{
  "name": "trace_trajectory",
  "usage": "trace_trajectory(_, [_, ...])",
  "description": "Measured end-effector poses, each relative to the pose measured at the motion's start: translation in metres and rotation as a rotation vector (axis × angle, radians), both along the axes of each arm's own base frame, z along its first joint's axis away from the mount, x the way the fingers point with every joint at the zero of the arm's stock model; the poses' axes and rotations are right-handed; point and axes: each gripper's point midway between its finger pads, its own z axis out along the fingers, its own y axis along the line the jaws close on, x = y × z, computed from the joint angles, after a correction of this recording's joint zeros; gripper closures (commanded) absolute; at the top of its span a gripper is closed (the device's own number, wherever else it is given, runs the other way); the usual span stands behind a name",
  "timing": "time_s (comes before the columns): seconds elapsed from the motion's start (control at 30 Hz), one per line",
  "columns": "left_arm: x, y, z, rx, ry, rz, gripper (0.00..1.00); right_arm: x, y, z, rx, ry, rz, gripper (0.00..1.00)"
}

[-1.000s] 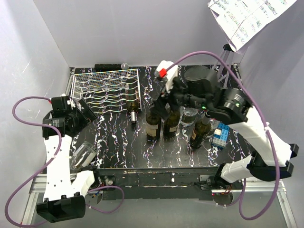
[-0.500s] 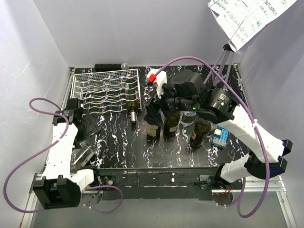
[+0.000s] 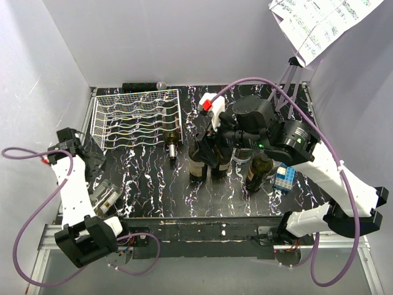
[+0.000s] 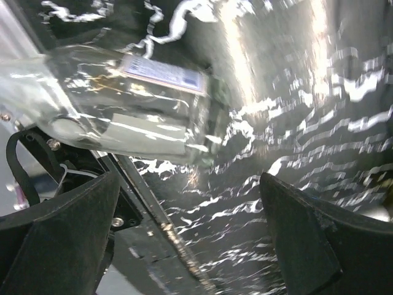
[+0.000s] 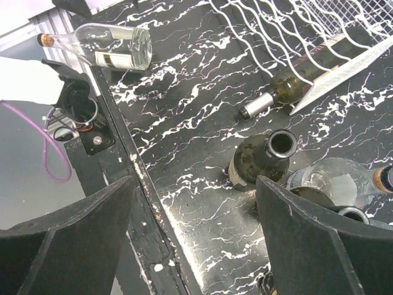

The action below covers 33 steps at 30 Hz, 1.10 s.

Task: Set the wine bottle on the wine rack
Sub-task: Pick up the wine bottle from the center of the board.

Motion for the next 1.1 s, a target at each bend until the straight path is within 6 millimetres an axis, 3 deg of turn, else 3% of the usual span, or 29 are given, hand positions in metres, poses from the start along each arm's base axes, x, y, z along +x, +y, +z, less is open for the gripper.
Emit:
trace_trajectory(0.2, [-0.024, 0.048, -0.002, 0.035, 0.004, 0.39, 0.02, -0.006, -0.012, 0.006, 0.01, -0.006, -0.004, 0.13])
trace_trajectory(0.43, [-0.04, 0.075, -0.029, 0.02, 0.127, 0.658, 0.02, -0.01, -0.019, -0.001, -0.02, 0.014, -0.005, 0.13])
trace_trajectory(0.63, [-0.058, 0.063, -0.062, -0.019, 0.25, 0.782, 0.02, -0.012, -0.021, -0.01, -0.046, 0.033, -0.007, 0.13])
trace_trajectory(0.83, [-0.085, 0.041, -0.065, 0.003, 0.197, 0.844, 0.02, -0.013, -0.025, -0.019, -0.076, 0.049, -0.007, 0.13])
trace_trajectory(1.1, [-0.099, 0.05, -0.069, 0.105, 0.144, 0.887, 0.02, -0.015, -0.028, -0.016, -0.072, 0.041, -0.003, 0.14])
